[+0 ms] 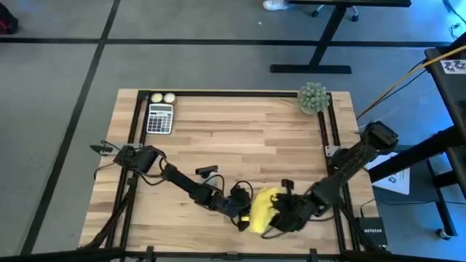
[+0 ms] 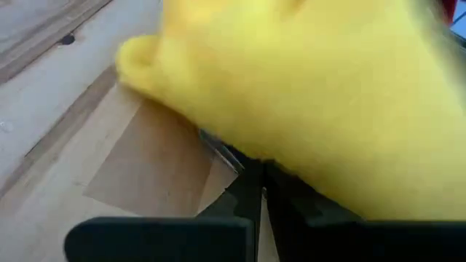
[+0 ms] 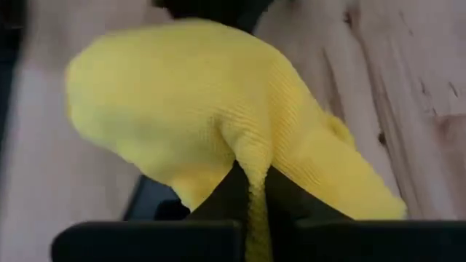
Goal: Apply microfiber cloth
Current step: Wipe the front screen of the black cellphone using a yellow microfiber cloth
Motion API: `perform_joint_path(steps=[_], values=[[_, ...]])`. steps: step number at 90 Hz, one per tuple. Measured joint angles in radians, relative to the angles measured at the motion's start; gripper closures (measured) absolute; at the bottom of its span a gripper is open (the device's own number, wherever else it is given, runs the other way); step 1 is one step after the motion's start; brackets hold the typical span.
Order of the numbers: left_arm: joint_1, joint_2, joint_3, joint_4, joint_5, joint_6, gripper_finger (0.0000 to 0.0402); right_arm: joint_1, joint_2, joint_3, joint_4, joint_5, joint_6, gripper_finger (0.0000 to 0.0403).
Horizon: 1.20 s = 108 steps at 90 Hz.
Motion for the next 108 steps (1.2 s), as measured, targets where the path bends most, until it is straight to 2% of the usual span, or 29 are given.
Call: perform_joint_path(steps=[15, 28, 56, 67, 75, 91, 102, 108], values=[[0.0, 0.0, 0.0, 0.0, 0.0, 0.0, 0.04, -0.022, 0.108, -0.003, 0.048, -0.047, -0.022, 0.0403], [0.0, 0.0, 0.001, -0.003, -0.003, 0.007, 0.04, 0.018, 0.125, 0.004, 0.012, -0.09, 0.009, 0.0403], [0.0, 0.0, 0.001, -0.011, -0.012, 0.029, 0.04, 0.167, 0.02, -0.002, -0.217, -0.294, 0.154, 0.0403], [0.0, 0.0, 0.001, -0.011, -0.012, 0.026, 0.04, 0.191, -0.021, -0.003, -0.261, -0.363, 0.187, 0.0403], [0.0, 0.0, 0.001, -0.009, -0.013, 0.024, 0.04, 0.177, -0.044, 0.025, -0.238, -0.318, 0.162, 0.0403], [0.0, 0.0, 0.0, 0.004, -0.018, 0.018, 0.04, 0.084, -0.03, 0.041, 0.002, -0.091, -0.006, 0.0403], [0.0, 0.0, 0.0, 0.004, -0.019, 0.008, 0.04, 0.017, 0.024, 0.006, 0.114, -0.093, -0.05, 0.0403], [0.0, 0.0, 0.0, 0.005, -0.019, 0.005, 0.04, -0.001, 0.072, -0.009, 0.127, -0.134, -0.047, 0.0403]])
